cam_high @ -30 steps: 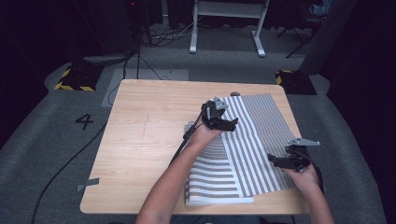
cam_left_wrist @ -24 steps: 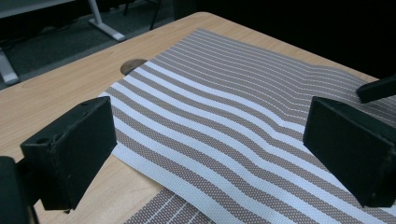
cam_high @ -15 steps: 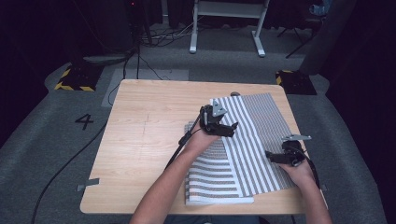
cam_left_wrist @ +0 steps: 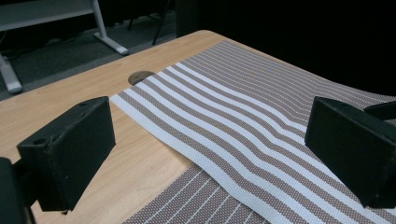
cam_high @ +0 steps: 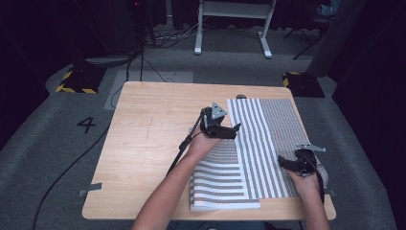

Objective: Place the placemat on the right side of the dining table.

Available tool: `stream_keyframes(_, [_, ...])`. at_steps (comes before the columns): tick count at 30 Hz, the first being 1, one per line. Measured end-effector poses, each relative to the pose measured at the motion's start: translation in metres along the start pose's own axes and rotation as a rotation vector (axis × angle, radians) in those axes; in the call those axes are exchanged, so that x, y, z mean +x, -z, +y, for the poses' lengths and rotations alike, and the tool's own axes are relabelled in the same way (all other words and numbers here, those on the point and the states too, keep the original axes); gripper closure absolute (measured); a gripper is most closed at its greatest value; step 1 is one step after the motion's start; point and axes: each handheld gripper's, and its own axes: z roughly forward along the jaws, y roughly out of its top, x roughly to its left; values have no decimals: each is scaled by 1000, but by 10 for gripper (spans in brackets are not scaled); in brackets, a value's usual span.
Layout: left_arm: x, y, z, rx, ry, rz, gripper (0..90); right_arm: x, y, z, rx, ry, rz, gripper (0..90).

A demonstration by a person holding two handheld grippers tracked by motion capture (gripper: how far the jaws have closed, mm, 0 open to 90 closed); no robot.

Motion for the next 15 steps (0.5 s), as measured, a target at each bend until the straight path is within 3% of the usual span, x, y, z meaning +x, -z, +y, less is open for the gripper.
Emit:
stream_keyframes(1, [1, 0, 0, 1, -19, 6, 17, -1, 0, 2, 9, -18, -6, 172])
stream_keyframes(4, [0, -1, 0, 3, -11, 1, 17, 5, -5, 5, -8, -76, -64, 171])
stream_keyframes(8, [-1, 0, 2, -10, -13, -4, 16, 6, -14, 16, -2, -123, -92, 179])
stream_keyframes(15, [0, -2, 2, -14, -7, -15, 12, 3, -19, 23, 16, -119, -89, 171])
